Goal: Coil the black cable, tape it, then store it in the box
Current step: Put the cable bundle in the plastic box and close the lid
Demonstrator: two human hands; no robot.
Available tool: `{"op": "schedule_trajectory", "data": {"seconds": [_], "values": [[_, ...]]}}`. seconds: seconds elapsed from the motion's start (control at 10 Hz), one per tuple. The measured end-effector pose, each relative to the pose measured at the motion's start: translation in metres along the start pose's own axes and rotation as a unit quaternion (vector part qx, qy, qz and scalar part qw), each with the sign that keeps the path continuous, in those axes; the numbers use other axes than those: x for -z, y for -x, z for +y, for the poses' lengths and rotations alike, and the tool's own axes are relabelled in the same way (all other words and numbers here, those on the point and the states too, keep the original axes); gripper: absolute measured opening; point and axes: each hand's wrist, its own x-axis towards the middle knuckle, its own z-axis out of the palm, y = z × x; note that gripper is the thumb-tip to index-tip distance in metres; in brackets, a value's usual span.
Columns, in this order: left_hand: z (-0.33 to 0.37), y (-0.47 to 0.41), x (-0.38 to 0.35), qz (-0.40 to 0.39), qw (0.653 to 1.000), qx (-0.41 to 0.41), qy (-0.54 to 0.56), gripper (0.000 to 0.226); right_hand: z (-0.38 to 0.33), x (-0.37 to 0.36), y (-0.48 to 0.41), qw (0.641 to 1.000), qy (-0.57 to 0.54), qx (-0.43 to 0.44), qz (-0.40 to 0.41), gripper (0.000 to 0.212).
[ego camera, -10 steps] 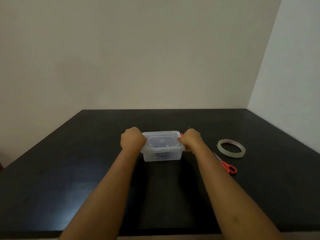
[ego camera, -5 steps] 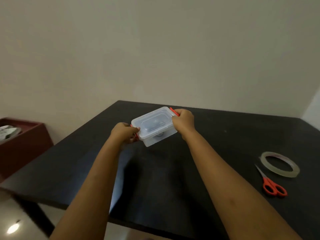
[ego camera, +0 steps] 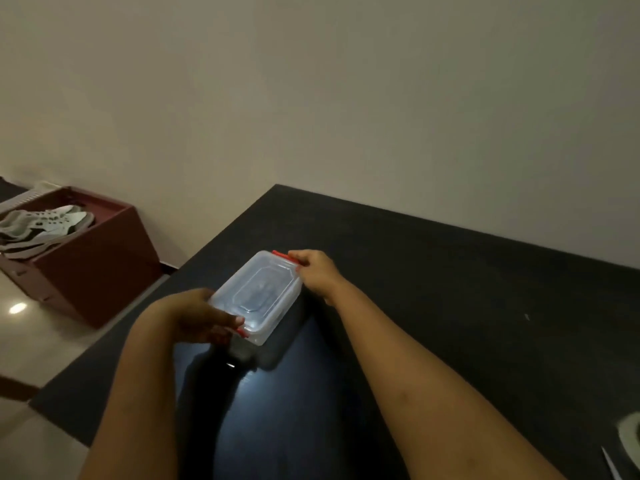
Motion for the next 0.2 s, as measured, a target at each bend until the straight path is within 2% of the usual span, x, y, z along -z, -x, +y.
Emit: {"op": "schedule_trajectory", "data": {"seconds": [0.1, 0.2], "values": [[0.015, 0.011, -0.001, 0.015, 0.993, 0.100, -0.068, 0.071, -0.023, -0.005, -0.005, 0.996, 0.071, -0.023, -0.058, 0.049], [0.031, 0.015, 0.005, 0.115, 0.977, 0.114, -0.141, 0.079, -0.042, 0.002, 0.001, 0.981, 0.179, -0.033, -0.069, 0.050]]}}
